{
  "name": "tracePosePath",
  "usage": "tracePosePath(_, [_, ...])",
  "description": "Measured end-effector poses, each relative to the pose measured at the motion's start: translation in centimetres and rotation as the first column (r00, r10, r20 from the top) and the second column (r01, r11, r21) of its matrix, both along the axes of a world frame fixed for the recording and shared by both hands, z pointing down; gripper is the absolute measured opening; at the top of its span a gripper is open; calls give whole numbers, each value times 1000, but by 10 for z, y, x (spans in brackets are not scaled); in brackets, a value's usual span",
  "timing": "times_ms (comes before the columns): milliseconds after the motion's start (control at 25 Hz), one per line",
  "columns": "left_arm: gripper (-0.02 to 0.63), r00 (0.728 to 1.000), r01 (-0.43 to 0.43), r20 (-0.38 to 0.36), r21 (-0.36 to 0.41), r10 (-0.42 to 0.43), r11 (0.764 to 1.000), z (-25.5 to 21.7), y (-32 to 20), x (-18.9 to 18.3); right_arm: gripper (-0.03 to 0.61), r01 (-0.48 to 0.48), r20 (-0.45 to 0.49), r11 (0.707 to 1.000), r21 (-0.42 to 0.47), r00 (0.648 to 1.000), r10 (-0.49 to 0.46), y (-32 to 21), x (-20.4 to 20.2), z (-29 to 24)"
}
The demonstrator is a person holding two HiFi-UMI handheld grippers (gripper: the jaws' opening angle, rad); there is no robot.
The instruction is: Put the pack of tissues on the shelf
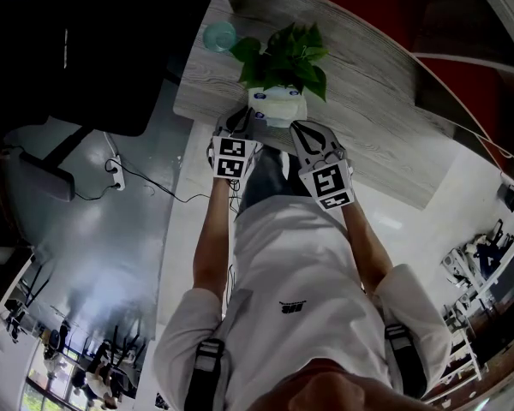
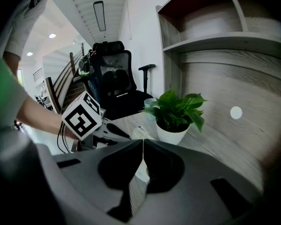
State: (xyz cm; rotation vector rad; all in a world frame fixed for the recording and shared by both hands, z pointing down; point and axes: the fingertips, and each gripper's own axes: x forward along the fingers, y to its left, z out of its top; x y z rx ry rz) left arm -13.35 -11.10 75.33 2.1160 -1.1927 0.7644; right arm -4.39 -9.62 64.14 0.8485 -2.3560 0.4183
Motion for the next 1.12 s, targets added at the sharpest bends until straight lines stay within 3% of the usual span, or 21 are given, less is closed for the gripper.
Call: tracePosePath(1120, [41,999,-14,-39,77,18,997,-52,15,-3,28,-16,-3,997,79,1000,16,4,-5,-33])
